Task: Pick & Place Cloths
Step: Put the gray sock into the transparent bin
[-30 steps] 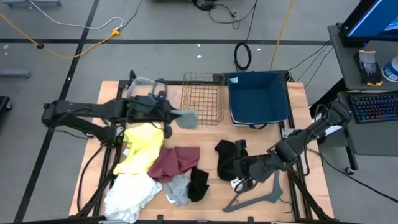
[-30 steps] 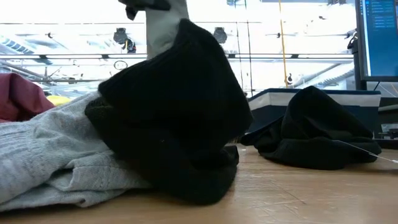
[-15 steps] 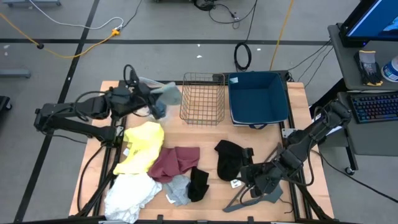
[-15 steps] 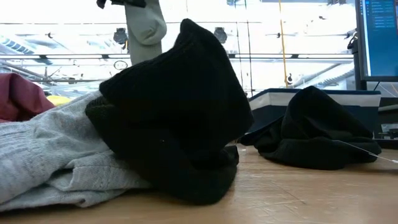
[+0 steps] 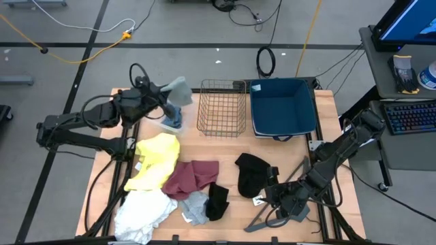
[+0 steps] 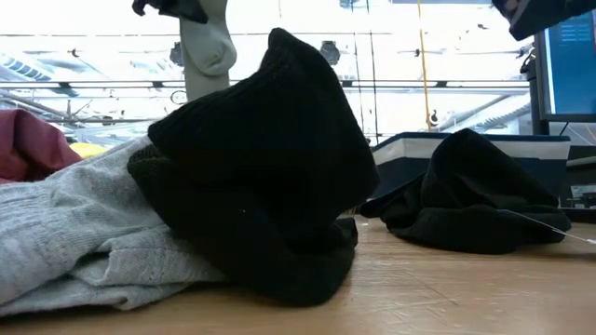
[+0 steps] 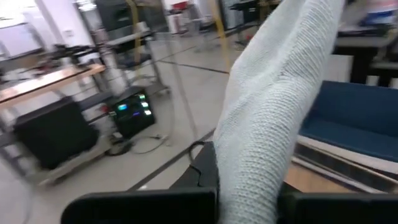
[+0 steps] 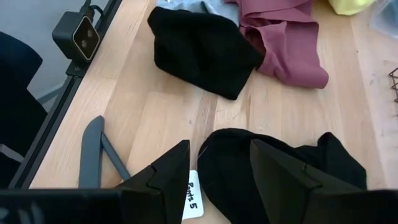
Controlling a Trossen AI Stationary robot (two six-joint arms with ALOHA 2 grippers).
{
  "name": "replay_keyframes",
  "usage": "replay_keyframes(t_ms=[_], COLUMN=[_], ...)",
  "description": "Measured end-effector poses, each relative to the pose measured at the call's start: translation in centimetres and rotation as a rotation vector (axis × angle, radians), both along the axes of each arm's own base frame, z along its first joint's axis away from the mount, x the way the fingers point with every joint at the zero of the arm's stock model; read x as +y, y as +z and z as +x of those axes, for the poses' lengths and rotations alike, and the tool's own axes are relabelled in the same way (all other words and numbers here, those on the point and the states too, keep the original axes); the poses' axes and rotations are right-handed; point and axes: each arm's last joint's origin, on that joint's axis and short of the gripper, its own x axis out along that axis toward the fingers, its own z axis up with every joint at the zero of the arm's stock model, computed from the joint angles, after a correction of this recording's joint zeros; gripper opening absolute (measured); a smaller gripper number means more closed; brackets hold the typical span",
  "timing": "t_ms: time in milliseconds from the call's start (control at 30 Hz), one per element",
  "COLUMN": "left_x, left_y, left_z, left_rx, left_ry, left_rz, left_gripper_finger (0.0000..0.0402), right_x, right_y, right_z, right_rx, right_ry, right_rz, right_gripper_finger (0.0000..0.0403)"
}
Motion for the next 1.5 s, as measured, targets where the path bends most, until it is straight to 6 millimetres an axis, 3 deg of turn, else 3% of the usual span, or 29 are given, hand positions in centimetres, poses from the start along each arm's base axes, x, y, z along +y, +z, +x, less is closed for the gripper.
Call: replay_keyframes(t_ms=[367, 667, 1067, 1500], left_x=[1.3, 2.3, 2.8, 2.9], left_y=[-1.5, -2.8, -4.2, -4.8], left_z=[-1.3, -2.4, -3.5, -3.0], left_rx=[0.084, 0.145, 0.189, 0.204], left_ry=[0.274, 0.384, 0.430, 0.391], left_rz=[-0.054, -0.132, -0.269, -0.336], left_gripper_finger=[0.0000, 0.0000, 0.0000, 0.0000], right_x=[-0.1, 0.1, 0.1, 0.1], right_y=[-1.0, -0.8, -0.7, -0.7], right_z=[-0.1, 0.1, 0.2, 0.2], right_rx=[-0.013, -0.036, -0.045, -0.045], right_ry=[-0.001, 0.000, 0.005, 0.005], right_rz=[0.011, 0.033, 0.036, 0.035], right_gripper_finger=[0.0158, 0.0155, 0.0155, 0.0155])
